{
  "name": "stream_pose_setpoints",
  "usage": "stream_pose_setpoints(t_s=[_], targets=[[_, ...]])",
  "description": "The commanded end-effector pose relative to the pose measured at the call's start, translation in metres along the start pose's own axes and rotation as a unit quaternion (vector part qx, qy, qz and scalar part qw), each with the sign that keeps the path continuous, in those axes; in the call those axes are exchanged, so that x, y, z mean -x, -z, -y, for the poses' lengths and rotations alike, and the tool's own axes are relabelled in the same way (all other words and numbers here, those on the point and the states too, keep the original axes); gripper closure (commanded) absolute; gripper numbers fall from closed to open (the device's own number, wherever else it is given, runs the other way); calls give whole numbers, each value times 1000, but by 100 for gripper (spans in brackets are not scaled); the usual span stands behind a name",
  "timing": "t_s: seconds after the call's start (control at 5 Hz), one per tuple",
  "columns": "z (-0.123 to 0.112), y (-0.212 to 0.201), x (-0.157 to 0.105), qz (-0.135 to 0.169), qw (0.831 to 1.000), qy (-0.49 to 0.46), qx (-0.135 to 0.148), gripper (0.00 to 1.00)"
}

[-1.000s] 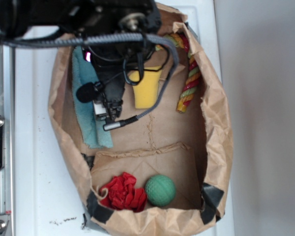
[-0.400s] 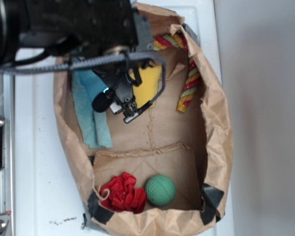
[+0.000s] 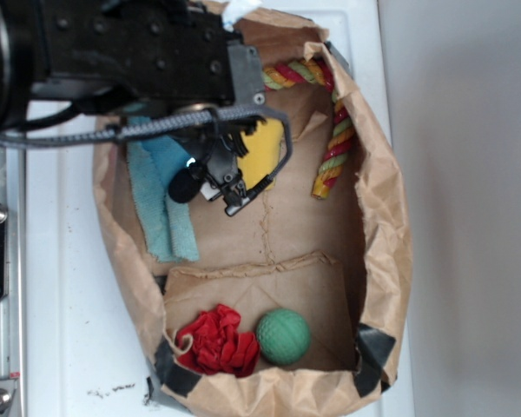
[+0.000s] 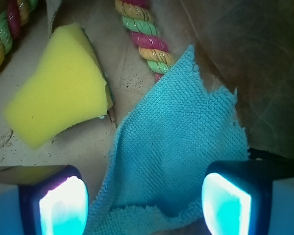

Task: Grab the blue cloth.

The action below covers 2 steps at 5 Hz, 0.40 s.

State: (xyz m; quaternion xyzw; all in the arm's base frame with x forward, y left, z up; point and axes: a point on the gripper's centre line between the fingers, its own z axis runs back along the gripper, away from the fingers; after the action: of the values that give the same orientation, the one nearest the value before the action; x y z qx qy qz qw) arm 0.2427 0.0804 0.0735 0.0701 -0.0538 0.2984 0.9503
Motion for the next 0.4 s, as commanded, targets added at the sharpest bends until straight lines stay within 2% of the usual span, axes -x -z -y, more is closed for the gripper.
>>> stream_pose_setpoints(t_s=[0.0, 0.2], targets=[[-11, -6, -5, 33, 993, -113, -1, 0], [-13, -11, 2, -2, 977, -214, -11, 0]])
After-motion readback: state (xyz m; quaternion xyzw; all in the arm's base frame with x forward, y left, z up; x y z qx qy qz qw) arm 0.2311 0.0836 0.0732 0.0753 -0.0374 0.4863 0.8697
